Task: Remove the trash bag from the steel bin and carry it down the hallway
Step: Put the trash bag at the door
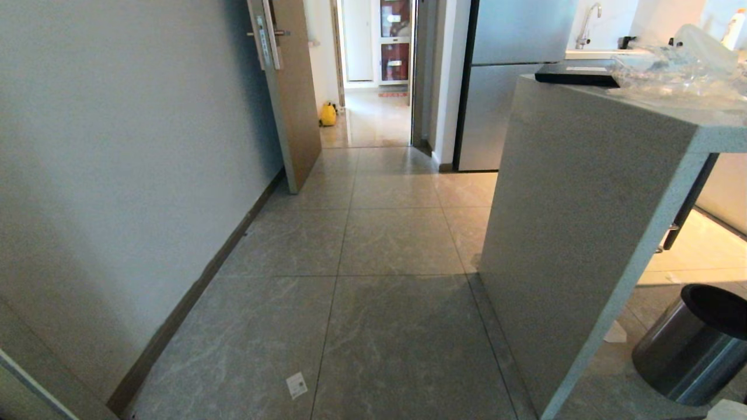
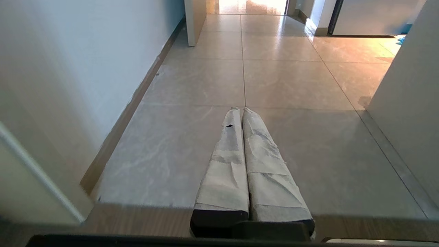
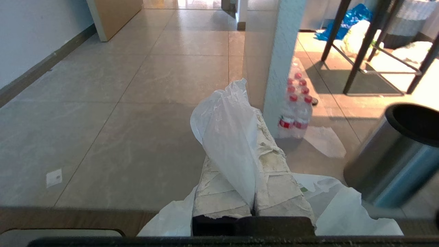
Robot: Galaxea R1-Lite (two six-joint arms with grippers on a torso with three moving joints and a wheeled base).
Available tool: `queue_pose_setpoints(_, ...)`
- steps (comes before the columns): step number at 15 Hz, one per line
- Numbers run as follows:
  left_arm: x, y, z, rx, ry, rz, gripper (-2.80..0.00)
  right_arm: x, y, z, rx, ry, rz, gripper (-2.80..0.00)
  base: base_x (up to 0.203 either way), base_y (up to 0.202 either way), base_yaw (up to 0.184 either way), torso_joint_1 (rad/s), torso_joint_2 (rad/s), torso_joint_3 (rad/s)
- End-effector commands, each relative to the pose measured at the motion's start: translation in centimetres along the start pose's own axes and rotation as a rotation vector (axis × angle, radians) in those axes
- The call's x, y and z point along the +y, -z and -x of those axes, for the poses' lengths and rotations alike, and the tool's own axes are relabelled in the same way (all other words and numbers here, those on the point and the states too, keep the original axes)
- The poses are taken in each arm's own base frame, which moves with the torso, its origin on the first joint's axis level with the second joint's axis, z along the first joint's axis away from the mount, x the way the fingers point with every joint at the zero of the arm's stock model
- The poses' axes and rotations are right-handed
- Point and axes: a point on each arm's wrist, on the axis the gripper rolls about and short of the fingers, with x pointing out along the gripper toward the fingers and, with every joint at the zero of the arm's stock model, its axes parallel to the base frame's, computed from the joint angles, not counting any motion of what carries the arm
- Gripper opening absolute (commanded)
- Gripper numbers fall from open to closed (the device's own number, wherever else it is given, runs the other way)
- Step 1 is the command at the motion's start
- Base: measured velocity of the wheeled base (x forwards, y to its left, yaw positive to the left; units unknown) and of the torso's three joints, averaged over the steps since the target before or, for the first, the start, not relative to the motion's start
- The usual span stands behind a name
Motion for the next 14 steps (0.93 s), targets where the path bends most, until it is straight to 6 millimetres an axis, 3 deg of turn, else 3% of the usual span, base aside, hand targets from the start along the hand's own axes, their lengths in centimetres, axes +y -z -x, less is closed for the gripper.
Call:
queue_pose_setpoints(1, 0.0, 0.02, 0.0, 0.001, 0.0, 0.0, -2.8, 0.0, 0.0, 0.0, 0.0, -0.001, 0.001, -2.8, 0.187, 0.0, 0.004, 0.002, 0.0, 0.002)
queue_pose_setpoints(14, 0.0, 0.02, 0.0, 0.001, 0.0, 0.0, -2.8, 0.0, 0.0, 0.0, 0.0, -0.001, 0.001, -2.8, 0.191, 0.0, 0.0, 0.001, 0.0, 0.002)
